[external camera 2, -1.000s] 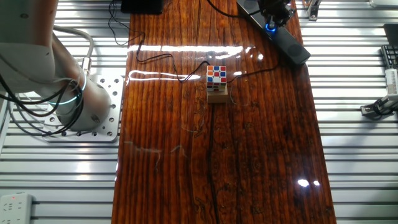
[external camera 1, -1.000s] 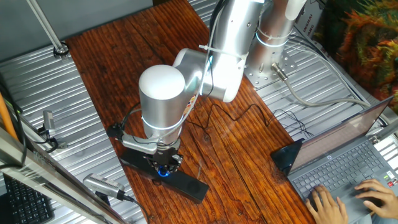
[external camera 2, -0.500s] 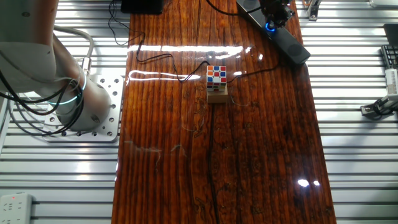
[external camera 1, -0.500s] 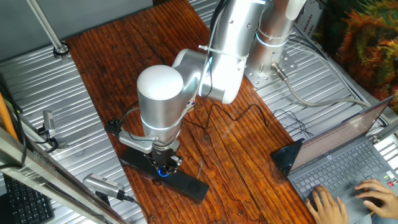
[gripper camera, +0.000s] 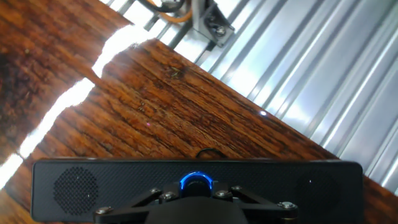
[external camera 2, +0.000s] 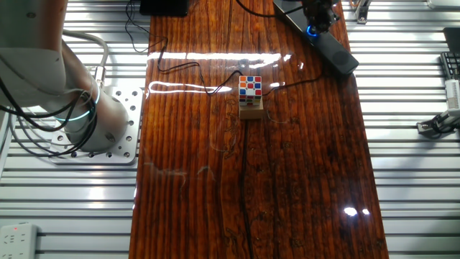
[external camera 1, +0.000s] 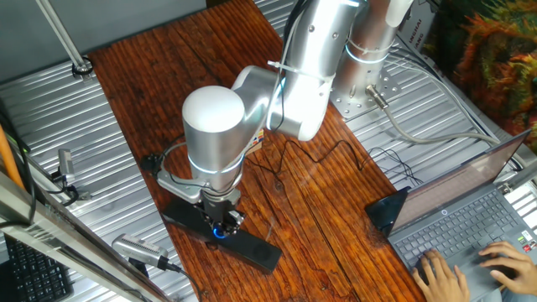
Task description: Turn the knob to increase the volume of the speaker
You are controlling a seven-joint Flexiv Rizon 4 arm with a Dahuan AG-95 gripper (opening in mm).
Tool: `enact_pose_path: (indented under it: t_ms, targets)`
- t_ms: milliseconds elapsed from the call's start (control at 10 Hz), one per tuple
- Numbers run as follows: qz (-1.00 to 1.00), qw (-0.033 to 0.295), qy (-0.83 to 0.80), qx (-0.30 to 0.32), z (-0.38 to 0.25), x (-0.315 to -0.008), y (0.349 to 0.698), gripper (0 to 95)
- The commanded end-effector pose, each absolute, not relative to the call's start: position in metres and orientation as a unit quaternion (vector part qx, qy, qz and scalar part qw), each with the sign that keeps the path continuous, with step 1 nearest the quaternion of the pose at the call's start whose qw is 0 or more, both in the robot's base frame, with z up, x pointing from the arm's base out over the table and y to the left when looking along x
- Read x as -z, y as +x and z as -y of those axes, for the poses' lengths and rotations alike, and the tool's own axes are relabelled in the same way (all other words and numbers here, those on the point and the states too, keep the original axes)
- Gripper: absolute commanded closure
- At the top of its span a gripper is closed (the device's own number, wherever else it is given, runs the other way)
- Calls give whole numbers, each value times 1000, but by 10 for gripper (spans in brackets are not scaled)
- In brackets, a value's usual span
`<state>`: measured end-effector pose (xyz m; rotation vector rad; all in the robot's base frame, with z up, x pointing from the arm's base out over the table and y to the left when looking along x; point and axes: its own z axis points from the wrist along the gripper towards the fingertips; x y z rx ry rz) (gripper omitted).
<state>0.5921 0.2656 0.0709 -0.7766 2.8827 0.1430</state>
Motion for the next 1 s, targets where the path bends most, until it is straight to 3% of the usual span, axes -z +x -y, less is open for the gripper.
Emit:
enact_pose_path:
  t_ms: [100, 1000]
  targets:
    - [-970, 75, -224, -50, -266, -71, 592, 950]
    - [-988, 66, -123, -70, -266, -71, 592, 950]
